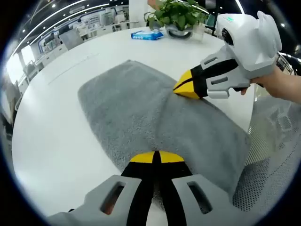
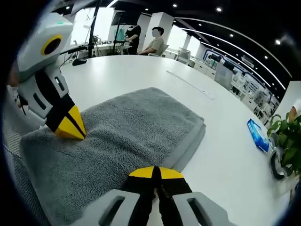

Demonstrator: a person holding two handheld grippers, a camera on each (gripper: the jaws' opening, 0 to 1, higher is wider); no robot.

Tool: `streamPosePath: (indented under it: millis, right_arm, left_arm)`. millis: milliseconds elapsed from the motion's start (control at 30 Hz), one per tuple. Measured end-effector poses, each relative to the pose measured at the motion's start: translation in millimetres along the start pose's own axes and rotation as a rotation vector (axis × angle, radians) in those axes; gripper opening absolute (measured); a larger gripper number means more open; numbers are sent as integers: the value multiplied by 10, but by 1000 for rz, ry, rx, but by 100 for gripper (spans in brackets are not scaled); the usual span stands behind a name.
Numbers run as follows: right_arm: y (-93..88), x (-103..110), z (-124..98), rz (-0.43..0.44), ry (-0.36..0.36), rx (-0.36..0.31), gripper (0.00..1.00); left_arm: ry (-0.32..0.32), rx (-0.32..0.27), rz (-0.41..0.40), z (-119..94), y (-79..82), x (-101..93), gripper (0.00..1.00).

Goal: Open the folded towel by lifting each exposed corner and separating the folded layers until the towel lies flat within the target outline without major curled edges

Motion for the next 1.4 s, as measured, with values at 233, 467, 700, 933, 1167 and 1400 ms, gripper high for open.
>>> streamPosePath:
  millis: [233, 467, 700, 933, 1167, 1400]
  right_arm:
    - [-59, -214, -584, 38, -14, -62, 4]
    - [-111, -535, -1089, -18, -58, -65, 5]
    - [-44, -848, -1426, -129, -111, -62, 5]
    - [11, -1089, -1618, -249, -133, -29, 5]
    - [-10, -1241, -1693, -431, -110, 25, 5]
    - [204, -940, -1331, -175, 37, -110, 4]
  left_arm:
    - [-15, -19, -17, -173, 28, -52, 15]
    - [-4, -97, 15, -534, 288, -18, 15]
    - [-10, -197, 47, -889, 708, -57, 14]
    - [-27, -222, 104, -986, 971, -204, 14]
    - [-57, -224, 115, -927, 1128, -325, 13]
    - [-85, -205, 86, -599, 1203, -439, 13]
Point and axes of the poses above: the point that each gripper's makers call its tool centre point, and the gripper's own axes: z roughly forward along the fingers, x roughly to its left, y roughly out of its top, the point moved 1 cm from there along -z, roughly backward along the fingers, and after that the axes turned 12 degrees about x, right-handed, at the moved point
